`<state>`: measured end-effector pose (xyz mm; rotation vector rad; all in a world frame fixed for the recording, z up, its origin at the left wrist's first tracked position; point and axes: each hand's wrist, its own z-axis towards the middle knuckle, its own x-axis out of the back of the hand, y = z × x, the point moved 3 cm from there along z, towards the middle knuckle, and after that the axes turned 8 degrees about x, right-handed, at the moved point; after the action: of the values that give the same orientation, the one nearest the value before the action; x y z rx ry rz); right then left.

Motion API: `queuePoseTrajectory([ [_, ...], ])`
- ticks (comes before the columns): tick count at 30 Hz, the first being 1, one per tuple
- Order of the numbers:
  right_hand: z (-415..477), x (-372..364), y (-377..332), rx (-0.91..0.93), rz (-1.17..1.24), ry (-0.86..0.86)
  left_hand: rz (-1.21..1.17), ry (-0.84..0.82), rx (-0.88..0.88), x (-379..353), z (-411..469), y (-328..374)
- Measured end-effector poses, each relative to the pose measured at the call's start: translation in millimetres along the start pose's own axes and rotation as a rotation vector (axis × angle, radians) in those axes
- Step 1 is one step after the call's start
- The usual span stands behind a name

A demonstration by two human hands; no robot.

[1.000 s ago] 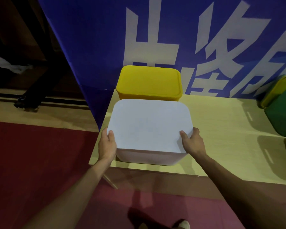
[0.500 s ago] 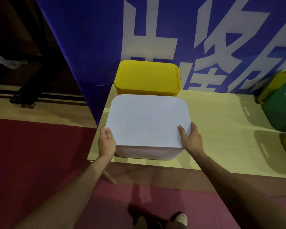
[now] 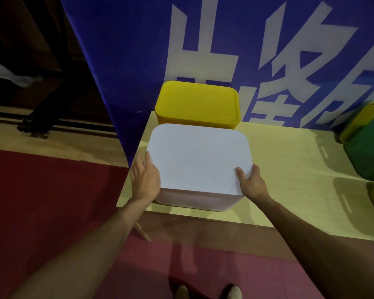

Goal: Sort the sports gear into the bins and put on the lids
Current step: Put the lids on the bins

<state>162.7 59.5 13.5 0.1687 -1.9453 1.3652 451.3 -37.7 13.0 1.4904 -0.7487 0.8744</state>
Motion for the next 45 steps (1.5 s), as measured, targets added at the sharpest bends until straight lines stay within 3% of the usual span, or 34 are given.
queuePoseTrajectory([
  [4,4.6,15.6,-7.5,0.013,-0.139,-0.130,0.053,-0.065,-0.171,3.3,-14.1,42.0],
  [8,6.6,50.0,-13.7,0.118,-0.278,-0.152,-0.156,-0.259,-0.297,2.5,-37.3,101.6],
  [12,4.9,99.0,-14.1,0.210,-0.247,-0.171,-0.304,-0.382,-0.327,2.5,-66.1,168.7],
  [18,4.5,202.8,14.0,0.358,-0.273,-0.167,-0.372,-0.447,-0.313,-7.0,-117.2,265.0],
  [28,4.6,374.2,91.6,0.431,-0.365,-0.053,-0.481,-0.553,-0.327,-53.1,-203.3,410.9],
  [37,31.3,450.7,156.5,0.375,-0.403,0.021,-0.492,-0.654,-0.333,-112.4,-225.2,495.9],
  [45,96.7,498.6,176.1,0.364,-0.530,-0.020,-0.595,-0.698,-0.306,-166.8,-191.8,564.4],
])
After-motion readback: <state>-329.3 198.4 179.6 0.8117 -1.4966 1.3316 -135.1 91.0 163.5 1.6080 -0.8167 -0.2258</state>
